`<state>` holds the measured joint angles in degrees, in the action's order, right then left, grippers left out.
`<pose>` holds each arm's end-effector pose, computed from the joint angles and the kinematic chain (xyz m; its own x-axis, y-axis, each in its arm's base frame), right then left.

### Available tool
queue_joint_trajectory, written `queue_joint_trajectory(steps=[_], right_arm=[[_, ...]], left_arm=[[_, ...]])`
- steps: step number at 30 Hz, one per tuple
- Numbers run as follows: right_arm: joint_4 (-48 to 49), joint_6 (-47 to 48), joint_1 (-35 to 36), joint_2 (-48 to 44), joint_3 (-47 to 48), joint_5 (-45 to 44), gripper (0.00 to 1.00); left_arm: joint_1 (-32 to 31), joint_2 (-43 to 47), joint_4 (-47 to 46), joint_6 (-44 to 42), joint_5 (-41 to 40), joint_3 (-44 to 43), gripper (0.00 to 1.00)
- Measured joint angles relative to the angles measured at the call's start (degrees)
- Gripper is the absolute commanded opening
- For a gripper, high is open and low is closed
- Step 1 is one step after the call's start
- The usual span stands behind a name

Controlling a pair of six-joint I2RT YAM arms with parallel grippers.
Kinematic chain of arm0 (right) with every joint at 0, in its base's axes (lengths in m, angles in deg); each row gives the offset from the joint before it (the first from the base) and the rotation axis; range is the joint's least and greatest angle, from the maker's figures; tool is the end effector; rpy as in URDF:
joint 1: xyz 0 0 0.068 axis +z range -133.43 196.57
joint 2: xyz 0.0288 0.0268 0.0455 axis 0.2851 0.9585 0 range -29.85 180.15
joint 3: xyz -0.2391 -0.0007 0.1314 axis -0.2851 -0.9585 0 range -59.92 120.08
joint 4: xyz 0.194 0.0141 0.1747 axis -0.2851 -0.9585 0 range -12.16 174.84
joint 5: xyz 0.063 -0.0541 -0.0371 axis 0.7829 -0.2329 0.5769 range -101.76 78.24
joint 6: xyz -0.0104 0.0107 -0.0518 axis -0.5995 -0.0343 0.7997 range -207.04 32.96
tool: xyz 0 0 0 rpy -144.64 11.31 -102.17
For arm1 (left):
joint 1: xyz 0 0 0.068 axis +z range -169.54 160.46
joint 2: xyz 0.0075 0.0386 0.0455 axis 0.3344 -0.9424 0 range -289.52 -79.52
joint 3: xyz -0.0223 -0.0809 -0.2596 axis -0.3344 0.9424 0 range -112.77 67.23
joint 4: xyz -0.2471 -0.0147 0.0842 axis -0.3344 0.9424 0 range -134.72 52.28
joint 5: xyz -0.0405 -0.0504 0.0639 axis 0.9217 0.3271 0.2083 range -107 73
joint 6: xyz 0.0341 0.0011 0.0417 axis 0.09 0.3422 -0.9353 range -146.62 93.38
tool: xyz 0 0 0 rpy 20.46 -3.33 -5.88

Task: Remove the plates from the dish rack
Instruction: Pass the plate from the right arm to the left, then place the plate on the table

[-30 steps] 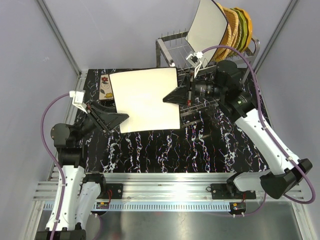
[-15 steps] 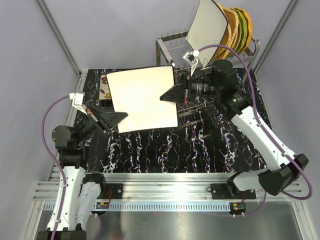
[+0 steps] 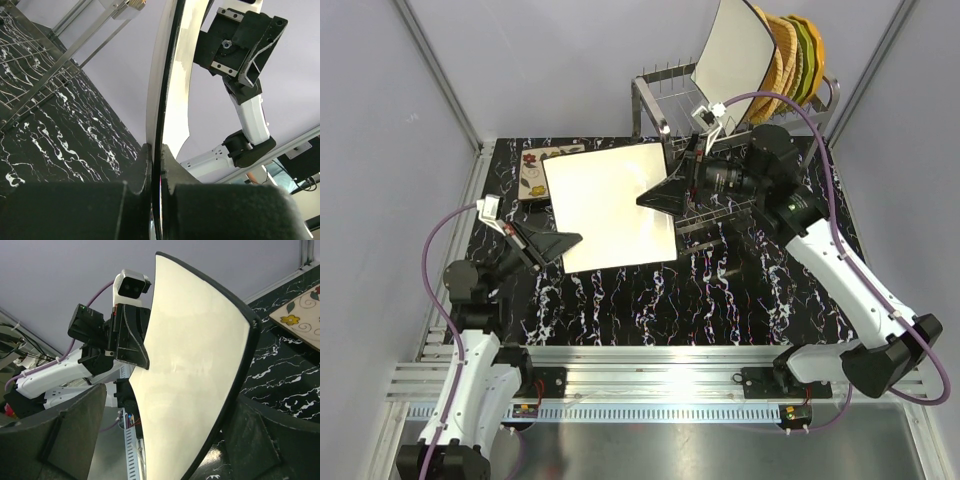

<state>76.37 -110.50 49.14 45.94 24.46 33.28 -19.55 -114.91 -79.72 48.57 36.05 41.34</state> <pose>0.2288 0.1760 0.4656 -0.3873 0.0865 -0.9179 -0.8967 0.1962 0.3968 0.1424 -0.0285 0.3262 -0.5875 -0.5810 -0.5633 0.6005 0.1535 -0.7847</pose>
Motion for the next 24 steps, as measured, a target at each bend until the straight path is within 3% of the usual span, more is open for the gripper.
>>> queue_joint_trajectory(steps=[2, 24], right_arm=[[0.1, 0.5, 0.0, -0.5, 0.0, -0.5, 1.00], [-5.0, 15.3, -3.6, -6.4, 0.2, -2.7, 1.00]], left_arm=[[0.0, 0.0, -0.8, 0.6, -0.2, 0.3, 0.00], [5.1, 1.0, -3.7, 3.3, -1.2, 0.3, 0.00]])
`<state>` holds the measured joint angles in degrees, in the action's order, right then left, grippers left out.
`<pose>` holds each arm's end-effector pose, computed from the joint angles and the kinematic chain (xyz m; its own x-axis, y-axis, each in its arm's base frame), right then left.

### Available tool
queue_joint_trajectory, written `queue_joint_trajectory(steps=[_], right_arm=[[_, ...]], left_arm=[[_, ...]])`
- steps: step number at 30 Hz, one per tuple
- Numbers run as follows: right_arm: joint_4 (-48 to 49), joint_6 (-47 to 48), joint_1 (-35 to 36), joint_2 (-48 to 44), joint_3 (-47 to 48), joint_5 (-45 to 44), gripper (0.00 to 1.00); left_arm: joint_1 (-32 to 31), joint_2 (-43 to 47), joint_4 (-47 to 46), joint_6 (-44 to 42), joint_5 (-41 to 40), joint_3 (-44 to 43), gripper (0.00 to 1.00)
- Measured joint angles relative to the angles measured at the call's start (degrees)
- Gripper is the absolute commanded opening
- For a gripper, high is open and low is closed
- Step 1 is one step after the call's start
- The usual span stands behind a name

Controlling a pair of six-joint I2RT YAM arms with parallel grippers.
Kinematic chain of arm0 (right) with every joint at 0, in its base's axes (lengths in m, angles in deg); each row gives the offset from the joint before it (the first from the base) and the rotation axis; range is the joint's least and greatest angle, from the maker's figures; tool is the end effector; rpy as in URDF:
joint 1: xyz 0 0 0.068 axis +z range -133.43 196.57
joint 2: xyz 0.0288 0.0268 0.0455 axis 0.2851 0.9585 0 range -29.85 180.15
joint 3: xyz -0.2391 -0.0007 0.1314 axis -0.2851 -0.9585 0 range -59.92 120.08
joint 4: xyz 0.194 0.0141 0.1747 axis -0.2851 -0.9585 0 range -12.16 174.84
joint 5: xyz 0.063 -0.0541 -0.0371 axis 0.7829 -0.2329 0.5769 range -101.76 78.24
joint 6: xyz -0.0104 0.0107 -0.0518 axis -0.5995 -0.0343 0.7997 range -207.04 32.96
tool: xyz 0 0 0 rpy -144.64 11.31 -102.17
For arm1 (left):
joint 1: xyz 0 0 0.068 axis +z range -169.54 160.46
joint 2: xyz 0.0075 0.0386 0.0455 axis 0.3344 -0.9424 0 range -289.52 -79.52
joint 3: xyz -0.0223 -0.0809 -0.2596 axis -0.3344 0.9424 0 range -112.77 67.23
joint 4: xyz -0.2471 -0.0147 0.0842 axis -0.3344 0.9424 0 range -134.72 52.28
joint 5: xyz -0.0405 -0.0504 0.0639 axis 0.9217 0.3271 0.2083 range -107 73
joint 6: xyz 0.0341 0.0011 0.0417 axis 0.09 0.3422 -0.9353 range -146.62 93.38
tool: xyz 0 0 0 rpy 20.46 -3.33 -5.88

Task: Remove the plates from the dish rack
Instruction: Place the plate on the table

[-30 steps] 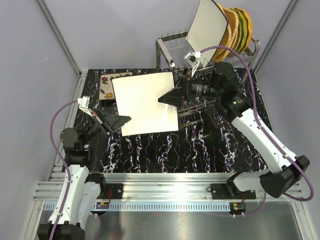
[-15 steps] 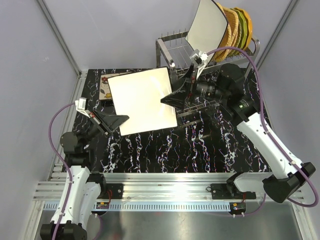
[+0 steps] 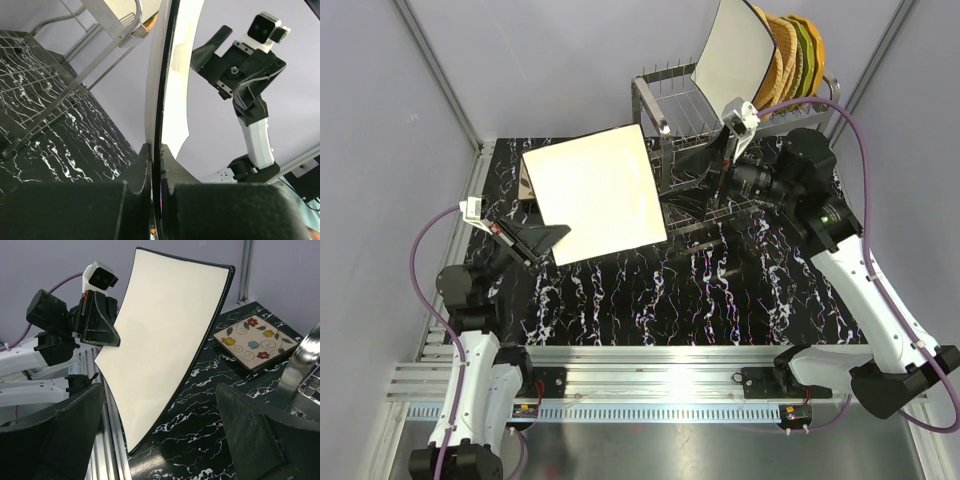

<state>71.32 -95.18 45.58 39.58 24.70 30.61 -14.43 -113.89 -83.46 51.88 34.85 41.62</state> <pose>0.2054 0.1413 0.4857 -0.1090 0.0593 -0.9923 -0.9415 0.3141 0.1222 0.1384 -0.0158 0.3325 -0.5119 -0.6534 -0.5577 0.6119 0.1784 -0.7706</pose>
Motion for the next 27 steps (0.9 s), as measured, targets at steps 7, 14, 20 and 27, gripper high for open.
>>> queue_joint_trajectory(steps=[7, 14, 20, 27], right_arm=[[-0.7, 2.9, -1.8, -2.8, 0.1, -0.9, 1.00], [-0.9, 3.8, -3.4, -4.7, 0.1, -1.5, 1.00], [-1.0, 4.3, -4.1, -5.2, -0.1, -3.1, 1.00], [-1.4, 4.5, -4.4, -6.6, -2.3, -9.4, 1.00]], left_arm=[[2.6, -2.9, -0.3, -0.2, 0.4, -0.3, 0.00], [5.6, -7.6, -0.7, -0.6, 0.8, -2.2, 0.00], [8.9, -11.4, -2.6, -0.3, -0.3, -2.3, 0.00], [10.7, -16.0, -3.0, -1.7, -6.8, -2.3, 0.00]])
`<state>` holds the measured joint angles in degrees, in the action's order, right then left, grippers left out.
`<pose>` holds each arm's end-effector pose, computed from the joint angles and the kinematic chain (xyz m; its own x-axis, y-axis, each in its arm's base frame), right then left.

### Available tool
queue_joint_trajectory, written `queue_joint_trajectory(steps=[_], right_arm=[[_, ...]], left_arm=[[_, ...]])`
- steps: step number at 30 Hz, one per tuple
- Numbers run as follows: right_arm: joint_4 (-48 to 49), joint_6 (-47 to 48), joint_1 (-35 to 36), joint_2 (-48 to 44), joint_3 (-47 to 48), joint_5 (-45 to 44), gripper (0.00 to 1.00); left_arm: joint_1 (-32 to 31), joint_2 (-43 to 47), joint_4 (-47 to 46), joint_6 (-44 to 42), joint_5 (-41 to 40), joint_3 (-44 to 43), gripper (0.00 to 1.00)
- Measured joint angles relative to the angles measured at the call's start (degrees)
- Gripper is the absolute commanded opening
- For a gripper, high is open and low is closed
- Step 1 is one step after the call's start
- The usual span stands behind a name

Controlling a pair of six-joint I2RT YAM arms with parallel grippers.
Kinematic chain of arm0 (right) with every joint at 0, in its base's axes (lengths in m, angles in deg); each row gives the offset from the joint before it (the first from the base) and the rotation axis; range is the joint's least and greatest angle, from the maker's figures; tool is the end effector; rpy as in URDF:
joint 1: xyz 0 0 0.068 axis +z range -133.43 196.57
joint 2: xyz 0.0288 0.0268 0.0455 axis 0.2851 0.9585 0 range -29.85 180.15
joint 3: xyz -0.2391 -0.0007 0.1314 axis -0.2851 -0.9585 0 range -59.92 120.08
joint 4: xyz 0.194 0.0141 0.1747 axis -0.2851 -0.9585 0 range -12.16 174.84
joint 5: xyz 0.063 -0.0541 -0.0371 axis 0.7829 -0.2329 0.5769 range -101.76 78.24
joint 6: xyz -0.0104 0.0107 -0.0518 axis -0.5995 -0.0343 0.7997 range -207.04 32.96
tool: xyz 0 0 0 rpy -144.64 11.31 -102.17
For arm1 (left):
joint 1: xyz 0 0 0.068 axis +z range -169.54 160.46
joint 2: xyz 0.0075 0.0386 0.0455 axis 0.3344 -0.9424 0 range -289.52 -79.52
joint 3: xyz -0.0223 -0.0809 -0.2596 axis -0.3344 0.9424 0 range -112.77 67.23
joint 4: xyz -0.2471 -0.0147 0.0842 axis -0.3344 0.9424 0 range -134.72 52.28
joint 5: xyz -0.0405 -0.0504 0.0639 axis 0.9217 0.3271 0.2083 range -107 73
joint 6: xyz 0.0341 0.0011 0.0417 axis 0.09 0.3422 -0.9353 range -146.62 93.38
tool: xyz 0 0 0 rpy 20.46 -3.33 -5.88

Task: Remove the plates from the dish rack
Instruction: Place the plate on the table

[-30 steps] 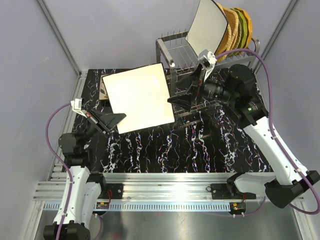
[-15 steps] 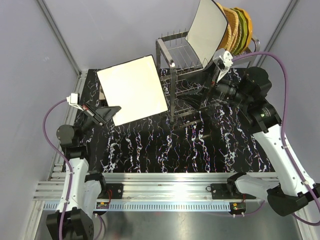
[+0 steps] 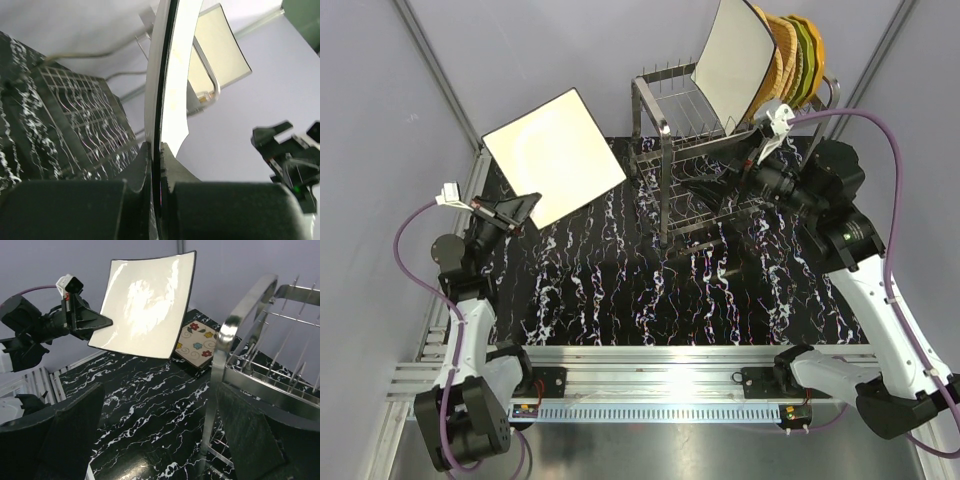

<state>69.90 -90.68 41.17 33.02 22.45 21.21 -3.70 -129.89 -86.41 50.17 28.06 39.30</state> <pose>0.1865 0.1067 0.4951 0.0186 0.0673 -0.9976 -0.8454 0.5337 0.0202 0.1940 0.0288 0.3114 -0.3659 -0.8185 -0.4429 0.4115 0.2846 -0.8658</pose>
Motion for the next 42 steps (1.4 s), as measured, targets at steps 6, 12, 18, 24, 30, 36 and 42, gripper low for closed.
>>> queue_joint_trajectory(steps=[6, 12, 18, 24, 30, 36, 42], right_arm=[[-0.2, 0.0, -0.2, -0.2, -3.0, -6.1, 1.00], [-0.7, 0.2, -0.5, -0.4, -6.1, -10.7, 1.00], [-1.8, 0.3, -0.9, -2.1, -9.8, -14.6, 1.00], [-3.0, 0.2, -1.1, -4.0, -16.0, -19.4, 0.99], [-4.6, 0.3, -2.1, -4.0, -19.7, -22.3, 1.00], [-4.7, 0.4, -3.3, -3.9, -20.0, -23.2, 0.99], [-4.7, 0.4, -4.0, -3.7, -20.2, -23.4, 1.00]], left_arm=[[0.0, -5.9, -1.4, -2.3, -7.9, 0.5, 0.00], [0.0, -15.5, -4.5, -2.9, -17.4, 1.7, 0.00], [-0.5, -27.2, -8.6, -2.8, -25.7, 1.8, 0.00], [-3.1, -39.8, -12.4, -2.9, -32.5, 0.0, 0.00], [-6.8, -49.4, -13.4, -3.4, -37.5, -4.5, 0.00], [-9.4, -54.0, -14.3, -3.9, -41.7, -8.7, 0.00], [-12.2, -58.4, -17.1, -1.7, -49.7, -12.6, 0.00]])
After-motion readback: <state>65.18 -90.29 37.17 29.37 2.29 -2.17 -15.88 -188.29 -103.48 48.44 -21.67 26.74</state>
